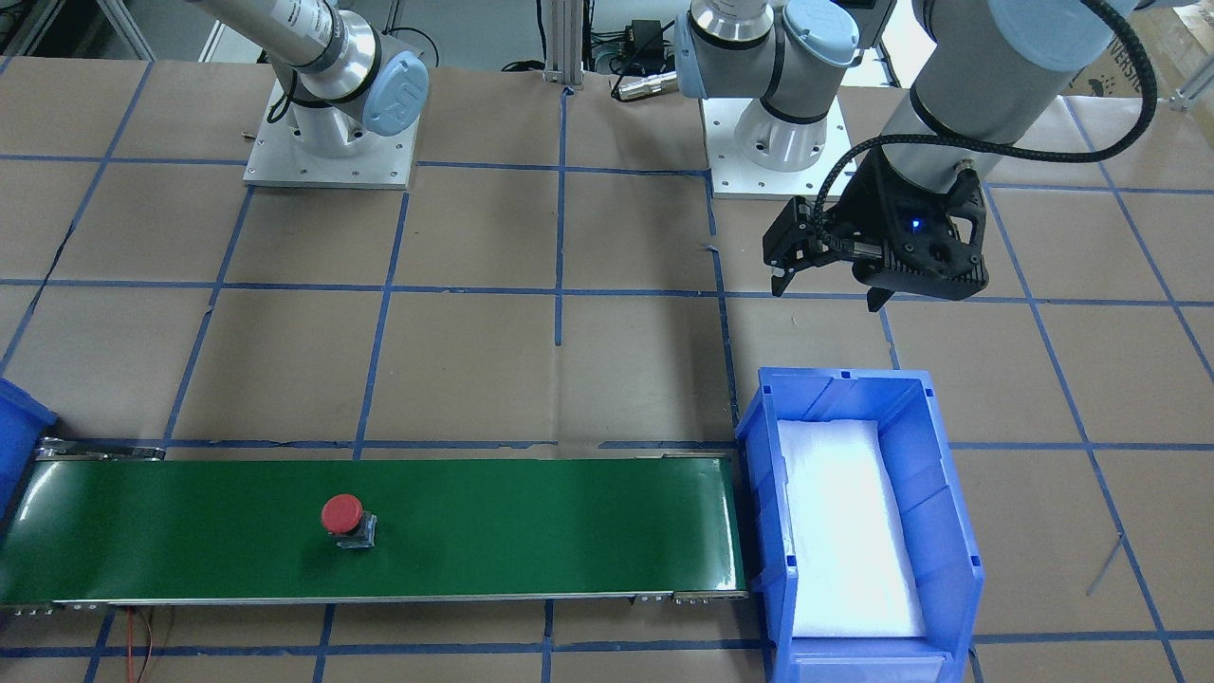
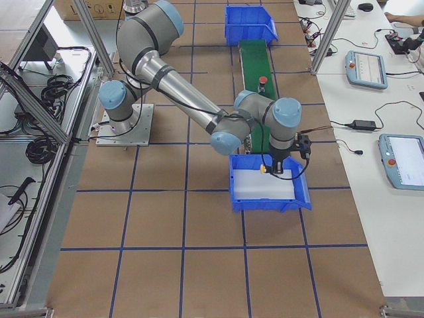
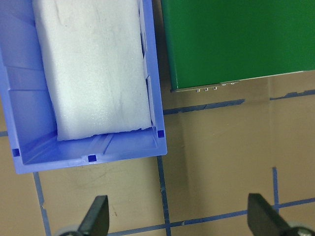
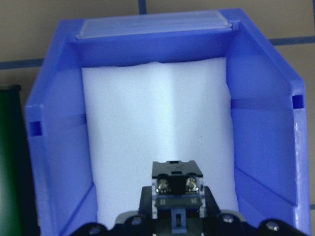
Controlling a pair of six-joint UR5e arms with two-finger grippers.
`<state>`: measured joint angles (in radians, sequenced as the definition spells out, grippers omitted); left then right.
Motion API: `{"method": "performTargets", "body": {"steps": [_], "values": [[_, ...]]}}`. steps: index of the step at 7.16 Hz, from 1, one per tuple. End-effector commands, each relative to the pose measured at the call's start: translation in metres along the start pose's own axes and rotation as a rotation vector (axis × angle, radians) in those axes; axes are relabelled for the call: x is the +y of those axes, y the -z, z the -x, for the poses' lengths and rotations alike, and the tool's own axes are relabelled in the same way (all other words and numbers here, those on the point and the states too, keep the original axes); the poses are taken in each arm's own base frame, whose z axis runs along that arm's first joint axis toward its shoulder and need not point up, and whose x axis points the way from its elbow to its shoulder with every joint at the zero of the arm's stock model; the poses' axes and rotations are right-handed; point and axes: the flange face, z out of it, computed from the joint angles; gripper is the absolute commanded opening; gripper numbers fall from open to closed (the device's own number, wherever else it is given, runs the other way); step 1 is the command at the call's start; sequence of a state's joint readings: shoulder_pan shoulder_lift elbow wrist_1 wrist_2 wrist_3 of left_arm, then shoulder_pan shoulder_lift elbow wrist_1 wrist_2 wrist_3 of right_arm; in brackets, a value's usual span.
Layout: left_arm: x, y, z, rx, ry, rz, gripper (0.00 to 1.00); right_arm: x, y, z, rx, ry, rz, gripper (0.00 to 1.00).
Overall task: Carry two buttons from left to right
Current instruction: 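Lift the yellow button and drop it into the blue destination bin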
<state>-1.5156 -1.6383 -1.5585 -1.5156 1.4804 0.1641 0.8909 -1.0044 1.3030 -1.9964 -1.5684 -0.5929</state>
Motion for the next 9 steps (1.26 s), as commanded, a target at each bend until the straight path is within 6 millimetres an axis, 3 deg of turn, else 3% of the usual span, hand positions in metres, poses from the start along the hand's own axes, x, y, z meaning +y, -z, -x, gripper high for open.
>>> {"method": "performTargets", "body": {"steps": [1, 3, 4, 5, 6, 7, 8, 9], "values": [[0.000, 0.000, 0.000, 0.000, 0.000, 0.000, 1.00, 0.010, -0.062, -0.011, 0.005, 0.158, 0.002, 0.06], [0.000, 0.000, 0.000, 0.000, 0.000, 0.000, 1.00, 0.016, -0.078, -0.007, 0.000, 0.178, 0.003, 0.08], [0.000, 0.000, 0.000, 0.000, 0.002, 0.000, 1.00, 0.016, -0.080, -0.006, -0.002, 0.179, 0.008, 0.14], [0.000, 0.000, 0.000, 0.000, 0.002, 0.000, 1.00, 0.016, -0.078, -0.007, 0.008, 0.196, 0.012, 0.53], [0.000, -0.001, 0.000, 0.000, 0.002, 0.001, 1.00, 0.018, -0.082, -0.007, 0.003, 0.198, 0.018, 0.84], [0.000, -0.001, 0.000, 0.000, 0.003, 0.002, 1.00, 0.021, -0.087, -0.005, -0.004, 0.198, 0.028, 1.00], [0.000, -0.001, 0.000, 0.000, 0.003, 0.002, 1.00, 0.020, -0.080, -0.005, 0.003, 0.196, 0.023, 1.00], [0.000, -0.001, 0.000, 0.000, 0.003, 0.002, 1.00, 0.020, -0.047, -0.005, 0.017, 0.195, 0.006, 1.00]]}}
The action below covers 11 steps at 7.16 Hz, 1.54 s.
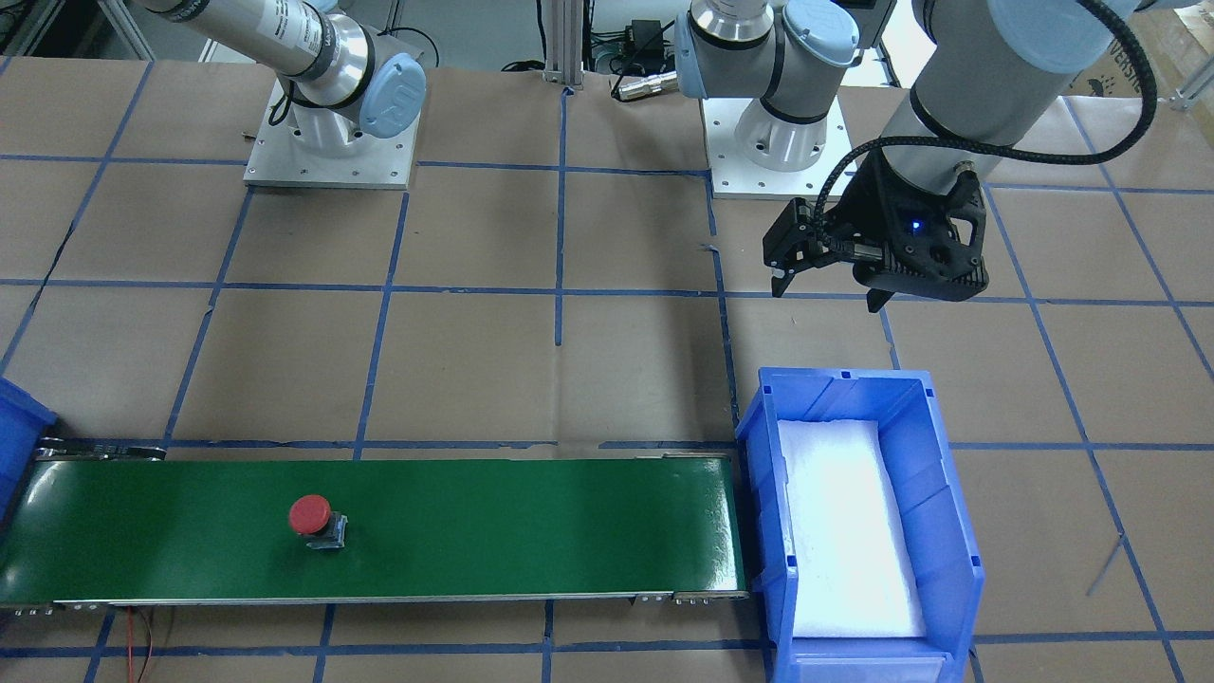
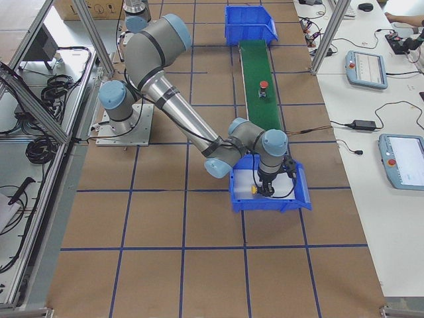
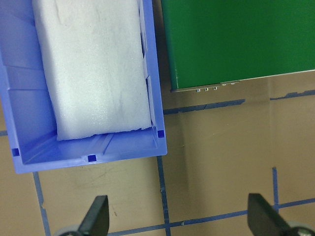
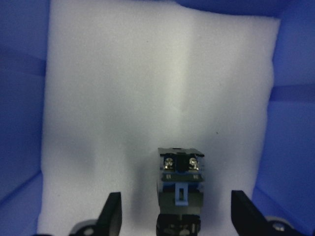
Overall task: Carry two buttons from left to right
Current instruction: 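Lift the yellow button and drop it into the blue destination bin, then move the right gripper back over the conveyor above the red button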
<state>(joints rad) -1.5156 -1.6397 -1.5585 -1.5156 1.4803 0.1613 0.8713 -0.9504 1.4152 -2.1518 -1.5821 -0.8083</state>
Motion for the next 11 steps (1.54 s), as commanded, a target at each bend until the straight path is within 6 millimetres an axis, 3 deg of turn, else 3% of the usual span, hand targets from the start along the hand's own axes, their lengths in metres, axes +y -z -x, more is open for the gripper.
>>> {"method": "performTargets", "body": {"steps": [1, 2, 3, 6, 9, 11], "values": [[0.000, 0.001, 0.000, 0.000, 0.000, -0.001, 1.00, 0.002, 0.068, 0.012, 0.006, 0.009, -0.023, 1.00], [0.000, 0.001, 0.000, 0.000, -0.001, -0.001, 1.00, 0.003, 0.102, 0.032, -0.006, 0.030, -0.014, 1.00], [0.000, 0.002, 0.000, -0.002, -0.006, -0.004, 1.00, -0.006, 0.120, 0.063, -0.018, 0.074, -0.009, 1.00], [0.000, 0.003, 0.001, -0.002, -0.005, -0.006, 1.00, -0.044, 0.137, 0.193, -0.044, 0.270, 0.073, 0.98], [0.000, 0.002, 0.001, -0.002, -0.003, -0.004, 1.00, -0.048, 0.126, 0.236, -0.044, 0.413, 0.048, 1.00], [0.000, 0.002, 0.001, -0.002, -0.003, -0.004, 1.00, -0.041, 0.112, 0.242, -0.039, 0.453, 0.036, 1.00]]}}
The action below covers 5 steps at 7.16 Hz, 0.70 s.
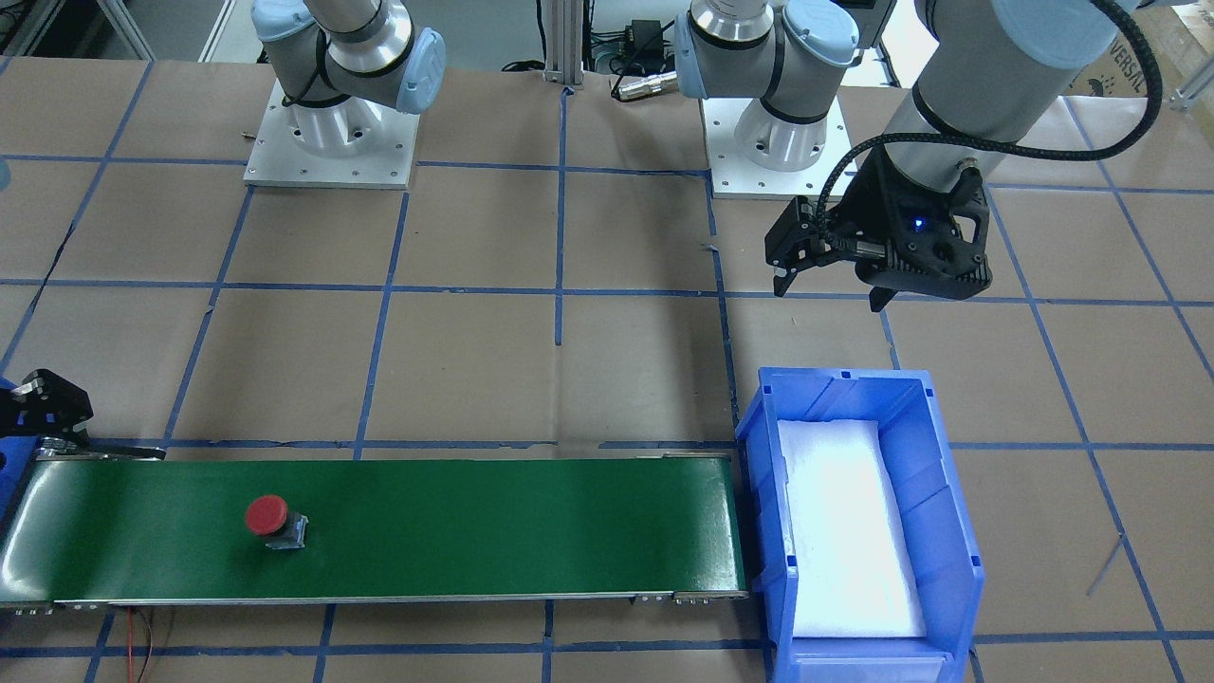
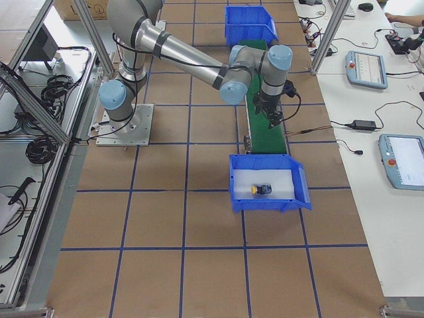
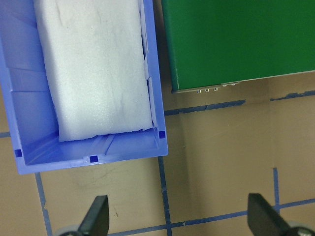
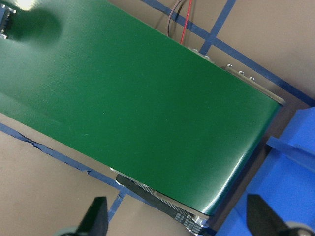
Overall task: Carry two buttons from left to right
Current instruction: 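Move the right gripper back over the conveyor above the red button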
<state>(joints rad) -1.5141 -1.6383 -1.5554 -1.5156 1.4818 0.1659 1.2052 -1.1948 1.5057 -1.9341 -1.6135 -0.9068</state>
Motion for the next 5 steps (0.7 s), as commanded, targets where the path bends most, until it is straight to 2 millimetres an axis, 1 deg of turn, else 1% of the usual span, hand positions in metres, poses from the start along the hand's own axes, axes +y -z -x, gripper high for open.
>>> {"method": "performTargets", "body": {"steps": [1, 2, 3, 5], "values": [[0.000, -0.001, 0.000, 0.000, 0.000, 0.002, 1.00, 0.002, -0.001, 0.008, 0.015, 0.022, -0.013, 1.00], [0.000, -0.001, 0.000, 0.000, 0.000, 0.002, 1.00, 0.002, 0.002, 0.006, 0.040, 0.073, -0.025, 1.00], [0.000, -0.001, 0.000, 0.002, 0.000, 0.001, 1.00, 0.000, 0.002, 0.008, 0.049, 0.165, -0.035, 1.00], [0.000, -0.001, 0.000, 0.000, 0.000, 0.002, 1.00, -0.005, -0.013, 0.029, 0.022, 0.212, -0.017, 1.00]]}}
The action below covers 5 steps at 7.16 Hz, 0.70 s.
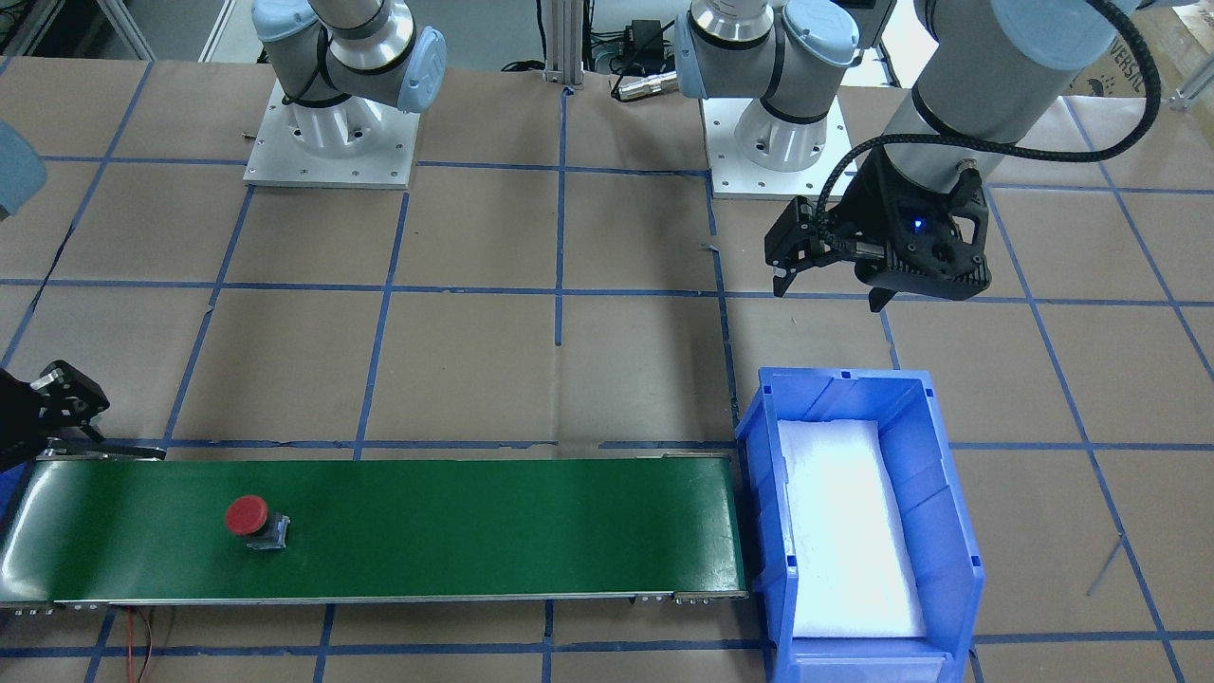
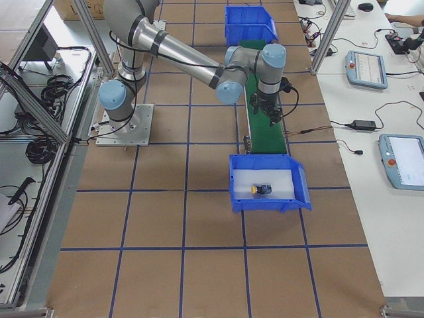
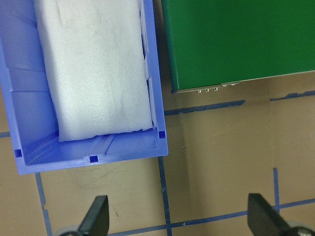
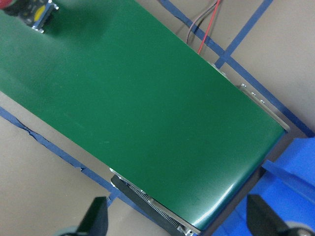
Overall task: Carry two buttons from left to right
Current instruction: 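Move the right gripper back over the conveyor above the red button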
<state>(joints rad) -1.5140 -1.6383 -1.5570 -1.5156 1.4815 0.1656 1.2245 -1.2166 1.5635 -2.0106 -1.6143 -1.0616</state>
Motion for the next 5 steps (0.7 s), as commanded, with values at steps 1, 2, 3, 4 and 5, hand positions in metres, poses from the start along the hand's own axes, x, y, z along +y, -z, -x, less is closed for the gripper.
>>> {"method": "performTargets", "body": {"steps": [1, 2, 3, 4, 5], "values": [[0.000, -0.001, 0.000, 0.000, 0.000, 0.002, 1.00, -0.021, -0.007, 0.028, -0.006, 0.076, 0.011, 1.00], [0.000, -0.001, 0.000, 0.000, 0.000, 0.002, 1.00, -0.034, -0.005, 0.037, 0.015, 0.104, 0.000, 1.00], [0.000, -0.001, 0.000, 0.000, 0.000, 0.002, 1.00, -0.034, -0.006, 0.037, 0.013, 0.168, -0.002, 1.00], [0.000, -0.001, 0.000, 0.000, 0.000, 0.002, 1.00, -0.034, -0.004, 0.036, 0.020, 0.244, -0.003, 1.00], [0.000, -0.001, 0.000, 0.000, 0.000, 0.002, 1.00, -0.035, -0.002, 0.034, 0.029, 0.281, -0.007, 1.00]]}}
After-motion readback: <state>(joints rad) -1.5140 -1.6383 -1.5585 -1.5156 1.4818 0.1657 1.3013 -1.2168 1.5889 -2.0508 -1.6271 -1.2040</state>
